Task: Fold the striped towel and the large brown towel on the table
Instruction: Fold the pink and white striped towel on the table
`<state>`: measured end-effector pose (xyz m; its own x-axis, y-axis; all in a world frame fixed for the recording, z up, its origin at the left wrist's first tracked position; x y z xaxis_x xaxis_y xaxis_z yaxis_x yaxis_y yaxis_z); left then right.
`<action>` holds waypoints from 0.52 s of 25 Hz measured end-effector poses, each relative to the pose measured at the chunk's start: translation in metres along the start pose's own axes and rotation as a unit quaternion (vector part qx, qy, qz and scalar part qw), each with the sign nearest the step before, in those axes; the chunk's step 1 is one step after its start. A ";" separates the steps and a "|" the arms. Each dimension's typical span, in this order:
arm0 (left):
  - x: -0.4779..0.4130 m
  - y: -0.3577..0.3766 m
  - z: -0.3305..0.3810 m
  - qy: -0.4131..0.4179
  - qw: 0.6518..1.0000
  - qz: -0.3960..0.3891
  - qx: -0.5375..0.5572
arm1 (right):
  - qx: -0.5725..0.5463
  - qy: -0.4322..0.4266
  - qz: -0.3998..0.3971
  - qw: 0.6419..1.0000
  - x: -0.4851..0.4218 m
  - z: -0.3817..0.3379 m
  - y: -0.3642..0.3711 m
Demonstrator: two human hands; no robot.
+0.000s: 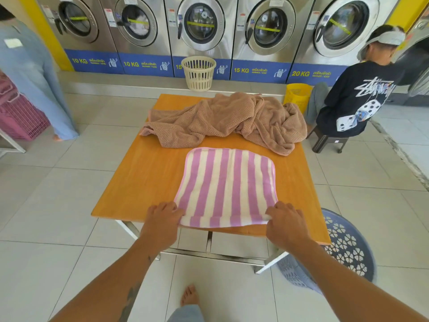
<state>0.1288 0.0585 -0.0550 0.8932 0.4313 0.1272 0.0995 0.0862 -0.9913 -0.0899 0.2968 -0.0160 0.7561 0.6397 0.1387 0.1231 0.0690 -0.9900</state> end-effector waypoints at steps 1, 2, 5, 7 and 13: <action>0.001 -0.002 0.002 0.002 1.000 0.016 0.000 | -0.032 0.006 0.008 0.999 0.002 0.005 -0.003; 0.001 -0.005 0.004 0.005 0.999 0.038 0.015 | -0.057 0.011 0.014 0.998 0.003 0.010 -0.006; -0.004 -0.022 0.009 -0.005 0.980 0.148 0.130 | -0.085 0.015 0.032 0.996 0.003 0.021 -0.018; -0.015 -0.036 0.009 -0.026 0.952 0.216 0.215 | -0.089 0.013 0.047 0.995 -0.003 0.023 -0.027; -0.058 -0.070 0.000 -0.071 0.902 0.258 0.338 | -0.187 0.016 0.050 0.981 -0.042 0.009 -0.048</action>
<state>0.0698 0.0271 0.0067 0.6746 0.6772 -0.2939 -0.6463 0.3493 -0.6784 -0.1338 0.2734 0.0256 0.7950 0.6047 0.0482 0.2706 -0.2825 -0.9203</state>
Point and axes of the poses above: each hand's wrist, its own x-axis away from the middle knuckle, its own y-axis out of the palm, z = x × y, the point moved 1 cm from there along -x, towards the middle knuckle, and after that the axes turned 6 degrees about y, right-handed, at the moved point
